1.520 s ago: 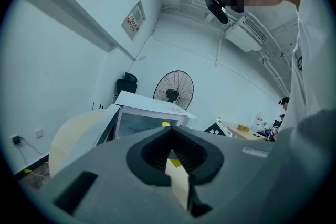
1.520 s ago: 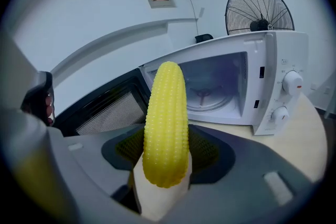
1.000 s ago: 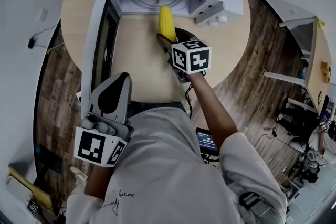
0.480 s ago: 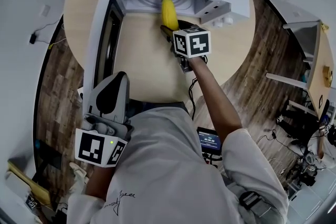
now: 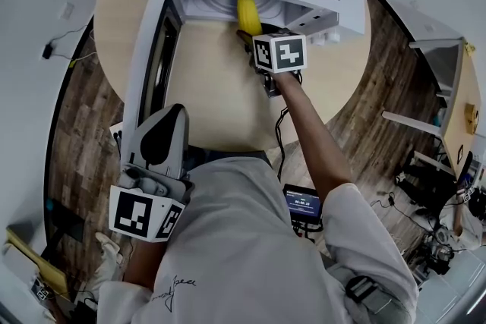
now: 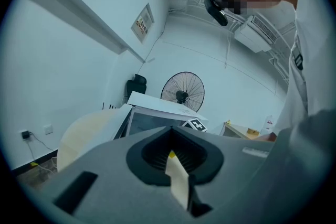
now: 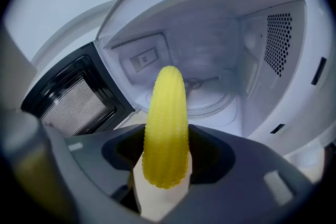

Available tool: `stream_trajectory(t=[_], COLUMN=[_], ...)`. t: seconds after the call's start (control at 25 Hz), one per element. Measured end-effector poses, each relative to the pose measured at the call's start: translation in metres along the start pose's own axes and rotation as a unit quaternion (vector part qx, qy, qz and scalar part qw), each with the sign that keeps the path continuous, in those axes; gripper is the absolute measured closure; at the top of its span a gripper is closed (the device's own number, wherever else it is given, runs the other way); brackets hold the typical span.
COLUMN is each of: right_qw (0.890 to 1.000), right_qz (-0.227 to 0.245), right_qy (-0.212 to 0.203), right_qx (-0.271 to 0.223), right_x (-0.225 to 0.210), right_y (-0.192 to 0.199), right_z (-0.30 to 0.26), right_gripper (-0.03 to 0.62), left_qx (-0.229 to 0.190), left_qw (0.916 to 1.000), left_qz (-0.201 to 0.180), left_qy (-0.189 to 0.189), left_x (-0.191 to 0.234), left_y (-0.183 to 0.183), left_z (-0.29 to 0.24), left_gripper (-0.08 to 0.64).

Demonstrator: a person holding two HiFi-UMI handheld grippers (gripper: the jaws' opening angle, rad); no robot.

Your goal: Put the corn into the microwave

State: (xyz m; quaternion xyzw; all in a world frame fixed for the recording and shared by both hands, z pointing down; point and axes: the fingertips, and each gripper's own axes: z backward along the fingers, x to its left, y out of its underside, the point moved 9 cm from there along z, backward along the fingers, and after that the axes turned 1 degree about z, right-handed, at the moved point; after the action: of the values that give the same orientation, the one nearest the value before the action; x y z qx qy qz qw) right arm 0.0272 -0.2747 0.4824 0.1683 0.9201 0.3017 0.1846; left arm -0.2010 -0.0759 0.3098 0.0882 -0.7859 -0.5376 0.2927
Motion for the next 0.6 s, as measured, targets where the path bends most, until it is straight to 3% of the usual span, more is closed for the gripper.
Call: stream_trajectory(t=[0.6], right_qw=[0.999], right_qz=[-0.004], right_qy=[0.019], right_qx=[-0.031], right_x=[-0.014], right_y=[-0.026], right_z=[-0.027], right_gripper=[0.334], left_qx=[0.014], left_qw=[0.9996], left_qz=[-0.002], left_qy=[-0.023], left_x=[0.005], left_y=[0.002], left_z=[0.005], left_gripper=[0.571])
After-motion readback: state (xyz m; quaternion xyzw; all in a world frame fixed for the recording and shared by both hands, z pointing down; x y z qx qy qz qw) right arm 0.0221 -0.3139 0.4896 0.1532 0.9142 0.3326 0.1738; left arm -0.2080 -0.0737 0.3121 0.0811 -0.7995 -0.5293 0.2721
